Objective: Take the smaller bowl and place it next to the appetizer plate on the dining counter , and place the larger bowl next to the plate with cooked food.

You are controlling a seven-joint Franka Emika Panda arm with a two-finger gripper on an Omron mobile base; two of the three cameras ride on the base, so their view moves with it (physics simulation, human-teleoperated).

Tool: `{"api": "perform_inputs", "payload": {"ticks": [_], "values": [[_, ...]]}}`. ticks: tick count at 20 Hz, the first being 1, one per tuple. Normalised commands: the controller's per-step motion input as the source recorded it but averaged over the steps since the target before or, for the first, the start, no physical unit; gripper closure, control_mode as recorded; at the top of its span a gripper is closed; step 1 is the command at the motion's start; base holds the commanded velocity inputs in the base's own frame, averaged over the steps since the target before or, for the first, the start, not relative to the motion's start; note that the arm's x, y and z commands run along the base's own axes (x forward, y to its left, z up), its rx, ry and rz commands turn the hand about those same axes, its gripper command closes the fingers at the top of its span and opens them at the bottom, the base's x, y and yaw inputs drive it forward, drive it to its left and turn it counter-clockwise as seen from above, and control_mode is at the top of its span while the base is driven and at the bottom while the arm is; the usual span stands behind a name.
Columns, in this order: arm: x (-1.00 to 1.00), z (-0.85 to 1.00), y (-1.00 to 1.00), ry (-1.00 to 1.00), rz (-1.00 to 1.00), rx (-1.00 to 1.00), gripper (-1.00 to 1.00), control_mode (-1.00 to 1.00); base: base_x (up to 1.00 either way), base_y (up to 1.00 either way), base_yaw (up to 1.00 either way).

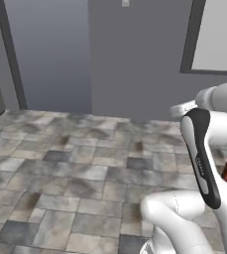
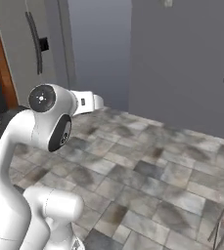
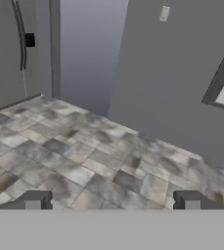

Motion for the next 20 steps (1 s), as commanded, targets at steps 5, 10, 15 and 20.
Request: {"api": "perform_inputs", "payload": {"ticks": [5,10,15,20], "values": [[0.00,0.00,0.00,0.00,0.00,0.00,-1.00,1.00,1.00,0.92,0.37],[0.00,0.00,0.00,0.00,0.00,0.00,-1.00,1.00,1.00,0.86,0.38],[0.00,0.00,0.00,0.00,0.00,0.00,-1.00,1.00,1.00,0.75,0.41],[0.00,0.00,0.00,0.00,0.00,0.00,-1.00,1.00,0.77,0.56,0.45]]}}
